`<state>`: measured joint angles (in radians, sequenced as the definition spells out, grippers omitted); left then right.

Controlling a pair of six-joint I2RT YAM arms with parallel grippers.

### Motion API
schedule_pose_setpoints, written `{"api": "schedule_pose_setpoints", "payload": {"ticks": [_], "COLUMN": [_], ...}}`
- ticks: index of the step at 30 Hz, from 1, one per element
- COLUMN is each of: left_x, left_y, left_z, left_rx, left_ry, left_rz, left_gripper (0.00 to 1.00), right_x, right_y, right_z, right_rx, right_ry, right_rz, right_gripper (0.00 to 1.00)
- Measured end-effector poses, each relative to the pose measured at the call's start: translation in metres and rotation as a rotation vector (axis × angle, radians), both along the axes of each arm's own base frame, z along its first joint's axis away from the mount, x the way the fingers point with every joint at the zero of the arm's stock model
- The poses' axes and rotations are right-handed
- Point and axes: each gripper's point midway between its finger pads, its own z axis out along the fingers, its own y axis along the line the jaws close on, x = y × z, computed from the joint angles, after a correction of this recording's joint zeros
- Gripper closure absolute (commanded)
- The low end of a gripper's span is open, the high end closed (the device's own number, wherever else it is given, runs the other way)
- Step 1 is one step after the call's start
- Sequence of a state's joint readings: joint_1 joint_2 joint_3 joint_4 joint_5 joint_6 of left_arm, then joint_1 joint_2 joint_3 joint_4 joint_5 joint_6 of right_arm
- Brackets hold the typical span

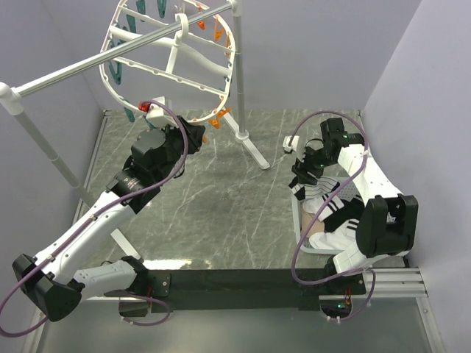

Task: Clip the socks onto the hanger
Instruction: Pick up the sock from the bin, then clamp the sock onto the hanger.

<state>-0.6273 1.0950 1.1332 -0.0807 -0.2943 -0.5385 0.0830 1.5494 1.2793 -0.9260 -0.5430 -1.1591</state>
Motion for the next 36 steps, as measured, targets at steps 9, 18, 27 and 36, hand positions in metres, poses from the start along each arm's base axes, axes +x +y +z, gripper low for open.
{"api": "schedule_pose_setpoints", "payload": {"ticks": [9, 18, 27, 36], "left_x": [0.001, 0.001, -0.002, -0.008], "left_y": [0.003, 0.003, 0.003, -0.002], "left_z": [-0.002, -0.002, 0.001, 0.006], "left_rx": [0.005, 0.010, 0.020, 0.040], "left_ry": [0.005, 0.006, -0.009, -0.030], "left_rz": [0.018, 0.018, 0.005, -0.050], "left_gripper": [0.75, 0.75, 0.76, 0.76], "right_x": [0.002, 0.001, -0.022, -0.031], "right_y": [0.003, 0.015, 0.061, 0.126], "right_z": [-0.001, 0.013, 0.091, 0.127], "right_rx": [0.014, 0.091, 0.319, 0.617], "right_ry": [-0.005, -0.026, -0.261, -0.289], "right_rz": [0.016, 0.013, 0.024, -0.044], "right_gripper": [0.98, 1.00, 1.00, 1.00]}}
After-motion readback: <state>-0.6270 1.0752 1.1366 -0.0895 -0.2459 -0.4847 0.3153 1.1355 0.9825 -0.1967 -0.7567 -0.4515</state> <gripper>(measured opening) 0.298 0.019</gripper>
